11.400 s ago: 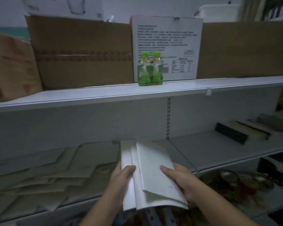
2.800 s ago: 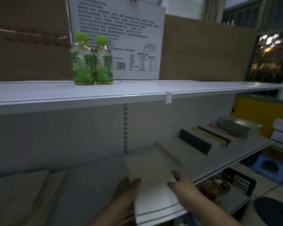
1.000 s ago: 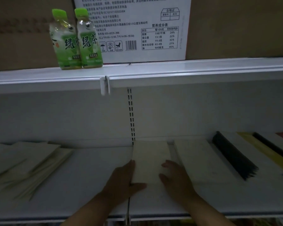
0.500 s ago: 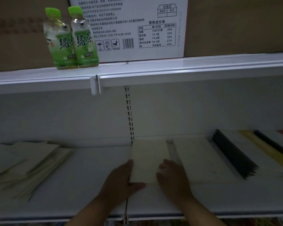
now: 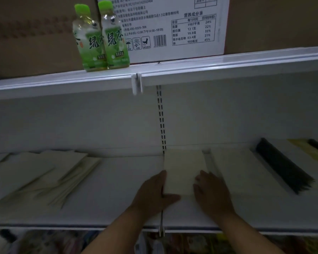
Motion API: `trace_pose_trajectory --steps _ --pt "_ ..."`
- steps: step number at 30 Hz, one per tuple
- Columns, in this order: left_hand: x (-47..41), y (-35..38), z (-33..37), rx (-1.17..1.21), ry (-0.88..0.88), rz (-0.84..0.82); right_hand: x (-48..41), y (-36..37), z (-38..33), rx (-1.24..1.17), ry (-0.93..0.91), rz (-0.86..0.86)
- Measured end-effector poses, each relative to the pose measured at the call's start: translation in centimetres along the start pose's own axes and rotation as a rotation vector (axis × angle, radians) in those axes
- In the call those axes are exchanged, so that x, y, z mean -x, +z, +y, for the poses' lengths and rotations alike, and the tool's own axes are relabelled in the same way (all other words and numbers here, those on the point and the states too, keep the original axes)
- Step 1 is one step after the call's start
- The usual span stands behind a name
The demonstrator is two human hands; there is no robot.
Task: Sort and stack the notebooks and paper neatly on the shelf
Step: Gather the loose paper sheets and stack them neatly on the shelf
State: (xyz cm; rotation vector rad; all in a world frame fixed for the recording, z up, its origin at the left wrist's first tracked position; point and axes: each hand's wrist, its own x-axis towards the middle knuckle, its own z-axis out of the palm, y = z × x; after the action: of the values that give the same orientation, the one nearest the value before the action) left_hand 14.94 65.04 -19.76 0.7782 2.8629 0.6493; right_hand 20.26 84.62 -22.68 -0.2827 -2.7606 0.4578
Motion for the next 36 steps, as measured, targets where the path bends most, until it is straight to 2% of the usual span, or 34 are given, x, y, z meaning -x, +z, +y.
trace_pose_trajectory --steps 4,7,9,12,13,17,20,26,30,33,36 --pt "-0.4 0.0 -0.6 0.0 0.013 -0.034 0.5 -0.1 -0.6 0.118 -0.012 0.008" --pt "-0.4 -0.9 -0.6 0.04 0.004 -0.163 0.9 -1.2 -1.6 0.128 -0.012 0.033" --pt "0.2 -2.8 -1.0 -0.056 0.024 -0.239 1.0 -1.1 -1.4 0.156 0.02 0.024" --pt "2.9 -8.0 -3.4 -0.259 0.11 -0.193 1.7 -2.3 -2.7 0.287 0.094 -0.14" --pt "4.2 -10.1 -4.8 -0.306 0.126 -0.143 1.6 -2.5 -3.0 0.308 0.042 -0.025" --pt "9.6 -18.3 -12.6 -0.36 0.076 0.084 1.3 -4.5 -12.1 0.403 -0.087 0.021" --pt "13.9 -23.2 -18.8 -0.451 -0.03 0.087 1.7 -2.7 -21.6 0.429 -0.112 -0.235" --pt "22.7 -29.1 -29.0 -0.516 -0.241 0.06 2.6 2.3 -38.9 0.23 -0.447 -0.342" --pt "26.0 -30.8 -34.0 -0.351 -0.325 0.097 4.1 4.2 -46.0 0.288 -0.603 -0.381" --pt "26.4 -30.8 -36.3 -0.24 -0.327 0.155 3.6 5.3 -49.1 0.264 -0.629 -0.338" --pt "25.9 -30.3 -37.8 -0.087 -0.336 0.189 1.9 7.0 -51.5 0.214 -0.578 -0.351"
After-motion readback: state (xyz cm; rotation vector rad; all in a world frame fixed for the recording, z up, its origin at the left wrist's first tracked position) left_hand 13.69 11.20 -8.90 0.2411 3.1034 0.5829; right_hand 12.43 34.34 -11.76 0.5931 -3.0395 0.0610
